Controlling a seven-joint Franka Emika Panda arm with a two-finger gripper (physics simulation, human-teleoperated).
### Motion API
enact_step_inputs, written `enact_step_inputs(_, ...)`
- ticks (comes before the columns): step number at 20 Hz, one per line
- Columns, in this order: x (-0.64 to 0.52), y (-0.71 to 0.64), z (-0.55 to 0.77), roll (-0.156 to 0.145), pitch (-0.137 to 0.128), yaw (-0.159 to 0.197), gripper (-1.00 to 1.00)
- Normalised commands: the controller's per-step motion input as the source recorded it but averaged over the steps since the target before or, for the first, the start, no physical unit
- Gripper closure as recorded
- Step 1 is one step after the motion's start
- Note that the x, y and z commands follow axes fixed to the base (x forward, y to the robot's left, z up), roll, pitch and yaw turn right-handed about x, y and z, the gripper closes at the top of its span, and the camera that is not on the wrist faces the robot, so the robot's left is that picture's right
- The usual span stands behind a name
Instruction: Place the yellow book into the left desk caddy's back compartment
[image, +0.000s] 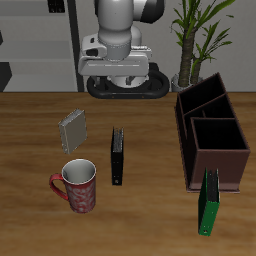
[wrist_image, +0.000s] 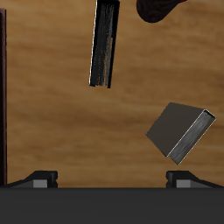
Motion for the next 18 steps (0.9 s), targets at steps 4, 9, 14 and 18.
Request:
enact_step_inputs(4, -0.07, -0.42, -0.15, -0.037, -0.016, 0.004, -1.0)
enact_step_inputs(9, -0.14, -0.62, -0.15, -0.033, -0.034, -0.036, -1.0)
enact_step_inputs(14, -0.14, -0.52, -0.13, -0.027, -0.025, -0.01, -1.0)
enact_step_inputs(18, -0.09, -0.38, -0.29, -0.053, -0.018, -0.01, -1.0)
